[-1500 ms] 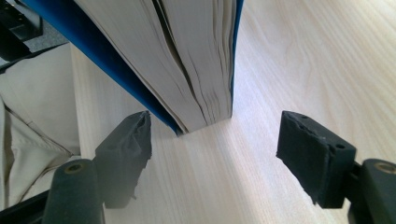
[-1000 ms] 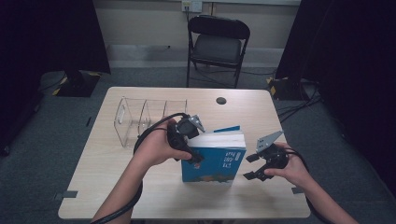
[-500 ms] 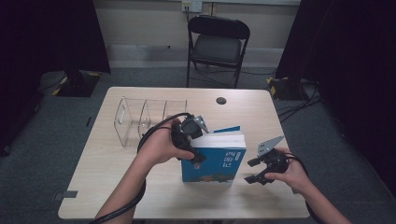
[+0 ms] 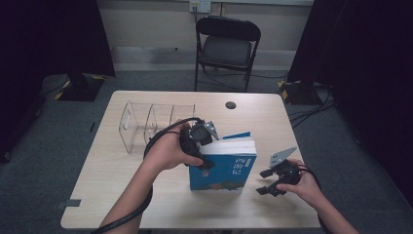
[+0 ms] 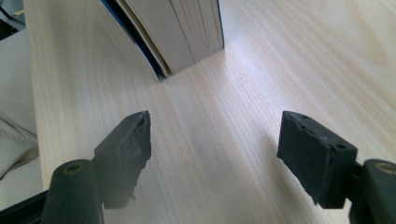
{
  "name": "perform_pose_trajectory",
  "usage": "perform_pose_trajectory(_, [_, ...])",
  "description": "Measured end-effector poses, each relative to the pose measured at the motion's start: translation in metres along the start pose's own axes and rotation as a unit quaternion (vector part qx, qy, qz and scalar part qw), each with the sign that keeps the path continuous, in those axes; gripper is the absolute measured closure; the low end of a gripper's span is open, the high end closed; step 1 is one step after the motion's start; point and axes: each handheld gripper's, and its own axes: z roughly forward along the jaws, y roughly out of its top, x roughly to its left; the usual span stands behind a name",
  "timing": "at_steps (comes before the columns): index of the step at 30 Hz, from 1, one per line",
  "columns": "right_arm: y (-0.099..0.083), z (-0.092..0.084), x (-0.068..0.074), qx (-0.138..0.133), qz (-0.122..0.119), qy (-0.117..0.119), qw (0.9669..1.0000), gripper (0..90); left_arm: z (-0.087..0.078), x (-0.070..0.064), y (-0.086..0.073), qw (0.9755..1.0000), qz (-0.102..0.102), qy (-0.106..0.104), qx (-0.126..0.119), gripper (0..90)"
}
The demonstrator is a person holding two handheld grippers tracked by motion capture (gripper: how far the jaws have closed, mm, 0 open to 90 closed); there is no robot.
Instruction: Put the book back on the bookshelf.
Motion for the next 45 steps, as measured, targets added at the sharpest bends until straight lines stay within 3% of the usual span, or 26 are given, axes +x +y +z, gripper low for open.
perform_pose_trajectory(6, [-0.012, 0.004, -0.003, -0.004, 0.017, 0.000, 0.9999, 25.1, 0.004, -0.002, 0.009, 0.9999, 0.009, 0.000, 0.005, 41.4])
perform_pose_trajectory(11, [-0.018, 0.004, -0.005, -0.008, 0.020, -0.010, 0.9997, 24.2, 0.008, -0.004, 0.012, 0.9997, 0.015, -0.014, 0.012, 45.6])
perform_pose_trajectory(14, [-0.022, 0.006, -0.006, -0.014, 0.019, -0.013, 0.9996, 22.9, 0.008, -0.004, 0.011, 0.9998, 0.015, -0.009, 0.004, 46.8])
perform_pose_trajectory(18, [-0.022, 0.006, -0.006, -0.017, 0.018, -0.019, 0.9995, 22.4, 0.007, -0.004, 0.009, 0.9998, 0.004, -0.017, 0.002, 55.7])
perform_pose_trajectory(21, [-0.023, 0.007, -0.005, -0.017, 0.010, -0.030, 0.9994, 22.0, 0.006, -0.008, 0.009, 0.9999, -0.001, -0.009, 0.005, 57.9])
perform_pose_trajectory(28, [-0.030, 0.010, -0.001, -0.049, 0.000, -0.057, 0.9972, 21.9, 0.004, -0.016, 0.011, 0.9996, -0.017, 0.010, 0.018, 60.6])
perform_pose_trajectory(33, [-0.032, 0.011, 0.003, -0.052, -0.007, -0.071, 0.9961, 21.8, 0.003, -0.015, 0.009, 0.9983, -0.053, 0.016, 0.017, 61.2])
perform_pose_trajectory(37, [-0.035, 0.012, 0.004, -0.063, -0.015, -0.080, 0.9947, 21.9, 0.002, -0.015, 0.008, 0.9982, -0.051, 0.022, 0.023, 61.0])
perform_pose_trajectory(42, [-0.040, 0.014, 0.006, -0.083, -0.012, -0.092, 0.9922, 22.1, 0.004, -0.014, 0.005, 0.9984, -0.052, 0.021, 0.009, 59.8])
perform_pose_trajectory(45, [-0.041, 0.015, 0.006, -0.091, -0.013, -0.097, 0.9911, 22.1, 0.008, -0.016, 0.005, 0.9978, -0.056, 0.033, 0.008, 55.6])
